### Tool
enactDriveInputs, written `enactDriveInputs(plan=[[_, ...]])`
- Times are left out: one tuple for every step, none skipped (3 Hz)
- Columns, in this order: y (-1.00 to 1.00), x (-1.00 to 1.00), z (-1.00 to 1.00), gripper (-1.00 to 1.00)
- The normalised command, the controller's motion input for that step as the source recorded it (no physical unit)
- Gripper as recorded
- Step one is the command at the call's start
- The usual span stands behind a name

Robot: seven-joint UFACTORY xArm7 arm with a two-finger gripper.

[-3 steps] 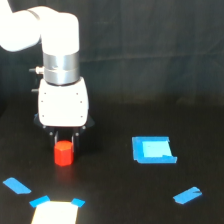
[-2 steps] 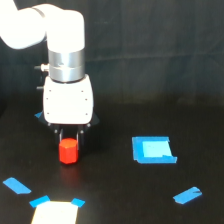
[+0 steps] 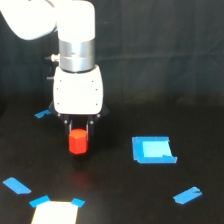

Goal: Pick up the red object from the table

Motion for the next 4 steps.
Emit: enactDriveInputs(plan=[[0.11, 0.71, 1.0, -0.96], [0.35, 0.15, 1.0, -1.0], [-0.03, 0.16, 0.91, -1.0], [-0.07, -0.08, 1.0, -1.0]])
